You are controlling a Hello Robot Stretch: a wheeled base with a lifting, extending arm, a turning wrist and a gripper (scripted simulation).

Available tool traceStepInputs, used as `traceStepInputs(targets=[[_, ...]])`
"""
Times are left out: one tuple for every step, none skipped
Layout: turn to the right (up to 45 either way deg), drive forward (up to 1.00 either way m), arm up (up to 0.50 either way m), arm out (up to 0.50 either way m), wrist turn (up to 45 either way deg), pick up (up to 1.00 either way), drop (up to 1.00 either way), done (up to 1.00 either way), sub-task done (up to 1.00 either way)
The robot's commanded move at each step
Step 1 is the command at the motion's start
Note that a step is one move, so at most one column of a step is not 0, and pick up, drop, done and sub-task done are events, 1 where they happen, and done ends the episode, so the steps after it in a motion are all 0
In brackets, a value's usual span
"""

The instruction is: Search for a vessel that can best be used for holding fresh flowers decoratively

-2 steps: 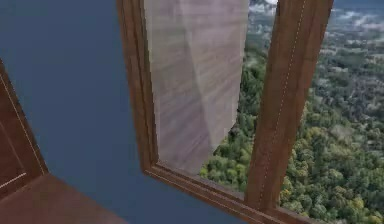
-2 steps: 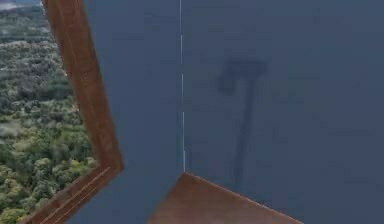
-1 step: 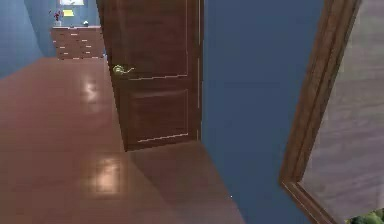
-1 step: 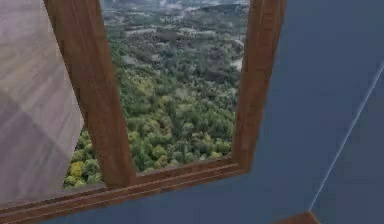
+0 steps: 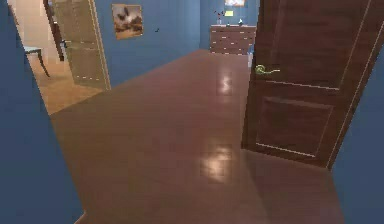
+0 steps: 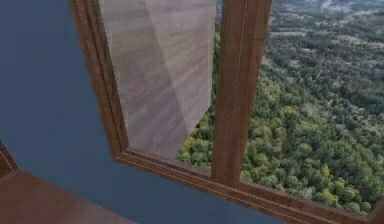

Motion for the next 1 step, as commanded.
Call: traceStepInputs(targets=[[0.0,1.00,0.00,0.00,0.0,0.00,0.00,0.00,0.00]])
